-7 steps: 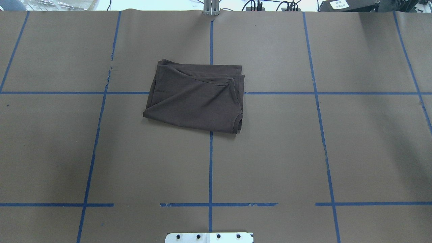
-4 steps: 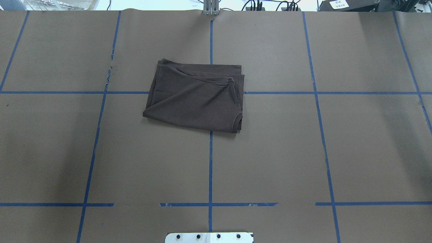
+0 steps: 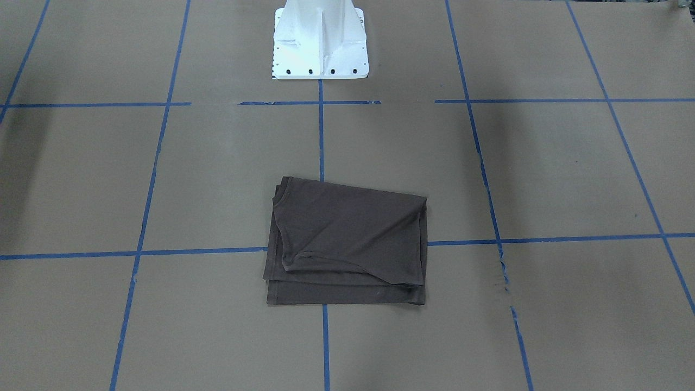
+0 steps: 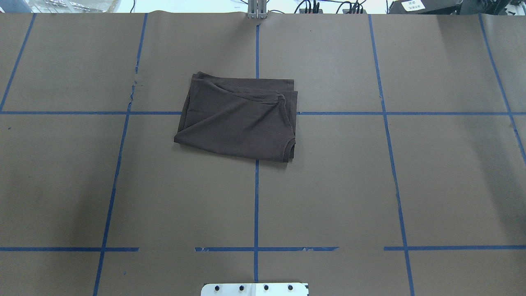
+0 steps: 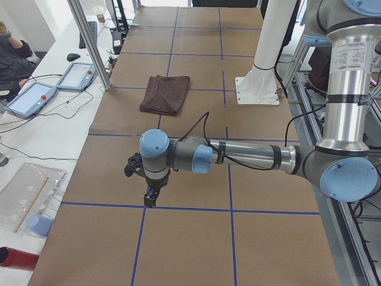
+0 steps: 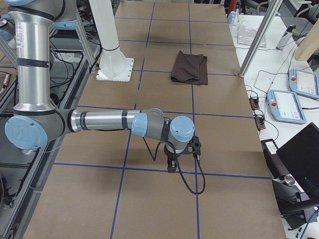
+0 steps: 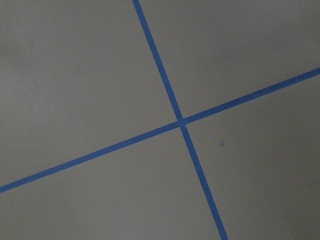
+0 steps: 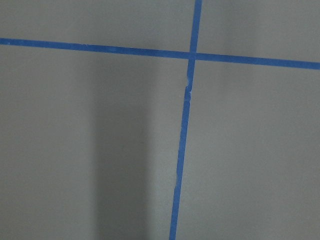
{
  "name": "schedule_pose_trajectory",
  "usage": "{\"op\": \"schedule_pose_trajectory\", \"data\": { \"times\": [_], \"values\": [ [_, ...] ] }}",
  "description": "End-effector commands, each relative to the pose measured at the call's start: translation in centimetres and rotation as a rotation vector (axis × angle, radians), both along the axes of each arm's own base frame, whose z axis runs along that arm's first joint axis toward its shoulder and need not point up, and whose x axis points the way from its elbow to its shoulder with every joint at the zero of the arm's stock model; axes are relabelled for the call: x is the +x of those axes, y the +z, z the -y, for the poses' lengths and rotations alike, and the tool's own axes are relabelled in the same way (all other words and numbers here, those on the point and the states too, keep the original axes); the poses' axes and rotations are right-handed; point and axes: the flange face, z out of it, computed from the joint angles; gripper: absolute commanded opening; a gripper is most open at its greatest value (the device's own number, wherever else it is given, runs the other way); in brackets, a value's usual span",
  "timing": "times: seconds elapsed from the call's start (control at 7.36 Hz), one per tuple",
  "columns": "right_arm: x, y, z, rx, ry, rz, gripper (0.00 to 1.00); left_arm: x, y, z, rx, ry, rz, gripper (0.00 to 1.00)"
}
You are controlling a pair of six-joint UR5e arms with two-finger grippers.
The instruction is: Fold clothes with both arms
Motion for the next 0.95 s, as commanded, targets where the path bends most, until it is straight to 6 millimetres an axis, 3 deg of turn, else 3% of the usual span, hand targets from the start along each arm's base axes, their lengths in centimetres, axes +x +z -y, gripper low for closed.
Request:
{"op": "schedule_pose_trajectory", "data": {
  "times": [0.0, 0.54, 0.81],
  "values": [
    [0.0, 1.7, 0.1, 0.004, 0.049, -0.004, 1.0, 0.0, -0.4, -0.2, 0.004, 0.0, 0.0, 1.0],
    [0.0, -0.1, 0.9, 0.003, 0.083, 0.001, 1.0, -0.1, 0.9, -1.0, -0.037, -0.013, -0.001, 1.0],
    [0.0, -1.2, 1.1, 0.002, 0.104, 0.0, 1.0, -0.1, 1.2, -1.4, -0.126, -0.106, -0.013, 1.0]
  ]
}}
